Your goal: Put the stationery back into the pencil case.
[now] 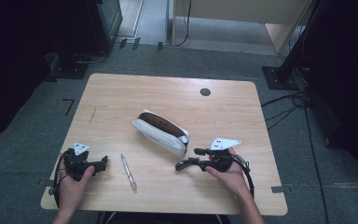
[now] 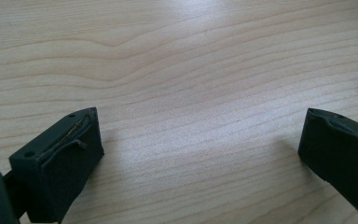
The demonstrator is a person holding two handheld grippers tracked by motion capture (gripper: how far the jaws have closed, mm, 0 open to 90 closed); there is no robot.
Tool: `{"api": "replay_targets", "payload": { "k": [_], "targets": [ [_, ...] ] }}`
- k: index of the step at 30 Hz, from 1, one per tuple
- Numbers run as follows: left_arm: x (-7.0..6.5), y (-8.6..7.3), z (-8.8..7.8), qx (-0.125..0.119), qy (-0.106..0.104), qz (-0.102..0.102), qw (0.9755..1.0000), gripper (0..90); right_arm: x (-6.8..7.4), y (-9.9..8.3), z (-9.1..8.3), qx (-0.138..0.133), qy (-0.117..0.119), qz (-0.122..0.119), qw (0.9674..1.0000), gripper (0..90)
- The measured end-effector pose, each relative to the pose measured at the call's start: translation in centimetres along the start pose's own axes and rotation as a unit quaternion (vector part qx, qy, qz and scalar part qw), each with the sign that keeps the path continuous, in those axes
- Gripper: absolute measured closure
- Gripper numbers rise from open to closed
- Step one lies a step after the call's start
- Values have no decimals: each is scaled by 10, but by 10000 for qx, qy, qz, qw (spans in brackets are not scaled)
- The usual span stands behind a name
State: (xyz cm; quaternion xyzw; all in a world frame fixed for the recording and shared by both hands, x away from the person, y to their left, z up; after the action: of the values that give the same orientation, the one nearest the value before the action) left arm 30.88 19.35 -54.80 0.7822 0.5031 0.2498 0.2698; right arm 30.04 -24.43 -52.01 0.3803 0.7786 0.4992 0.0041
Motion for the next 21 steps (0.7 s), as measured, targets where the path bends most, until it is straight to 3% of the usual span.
{"api": "replay_targets", "payload": {
  "k": [14, 21],
  "targets": [
    [0, 0, 0, 1, -7, -1, 10000, 0, -4, -10, 10, 307, 119, -243, 9992, 437],
    [0, 0, 0, 1, -8, 1, 10000, 0, -1, -16, 13, 489, 215, -486, 9974, 492]
  ]
}}
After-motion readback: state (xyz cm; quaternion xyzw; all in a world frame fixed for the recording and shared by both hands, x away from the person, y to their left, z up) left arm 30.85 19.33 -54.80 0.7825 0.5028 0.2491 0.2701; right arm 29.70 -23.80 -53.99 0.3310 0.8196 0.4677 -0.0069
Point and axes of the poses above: each handheld gripper's, and its own axes: z roughly forward along the jaws, y roughly out of its top, x roughly to its left, the point moved 4 cm from there along z, roughly forward along the jaws, and after that the axes turned 9 degrees about z, right-handed, at the moved point
